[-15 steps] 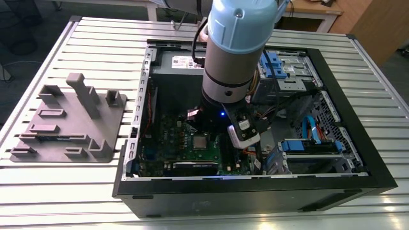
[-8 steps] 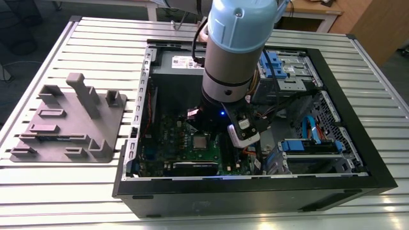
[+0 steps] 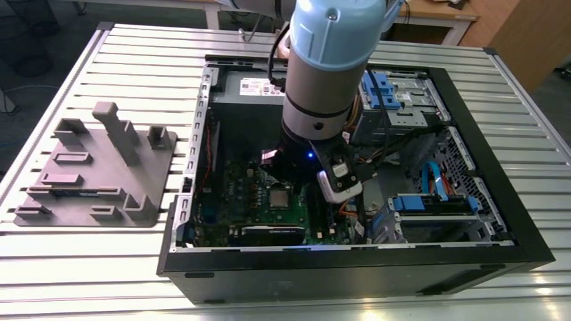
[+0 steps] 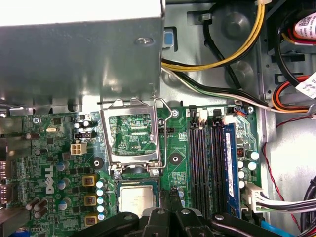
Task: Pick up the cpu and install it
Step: 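Close the cpu cover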
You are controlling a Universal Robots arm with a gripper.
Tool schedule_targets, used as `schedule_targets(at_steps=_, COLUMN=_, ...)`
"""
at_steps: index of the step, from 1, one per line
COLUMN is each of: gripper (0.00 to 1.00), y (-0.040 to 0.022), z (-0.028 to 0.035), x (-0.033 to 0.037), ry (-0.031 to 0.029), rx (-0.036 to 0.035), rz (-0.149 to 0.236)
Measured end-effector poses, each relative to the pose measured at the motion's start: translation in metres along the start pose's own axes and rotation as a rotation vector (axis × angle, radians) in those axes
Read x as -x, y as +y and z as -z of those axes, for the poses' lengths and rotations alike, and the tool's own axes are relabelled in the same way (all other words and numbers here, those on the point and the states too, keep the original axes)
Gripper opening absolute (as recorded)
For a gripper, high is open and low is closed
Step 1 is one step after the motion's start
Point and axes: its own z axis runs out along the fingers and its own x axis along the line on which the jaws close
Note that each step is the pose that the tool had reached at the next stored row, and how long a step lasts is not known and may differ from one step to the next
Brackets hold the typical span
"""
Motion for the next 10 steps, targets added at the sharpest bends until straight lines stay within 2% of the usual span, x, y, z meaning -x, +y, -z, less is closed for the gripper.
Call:
schedule_targets(at_steps=4, gripper=0.11, y=0.0008, z=-0.0001, x=0.0, ry=-0.0001, rx=0.0, rz=0.0)
schedule_targets(at_steps=10, gripper=0.11, y=0.0068, z=-0.001, x=-0.0005, ry=-0.0001, rx=0.0005, rz=0.0)
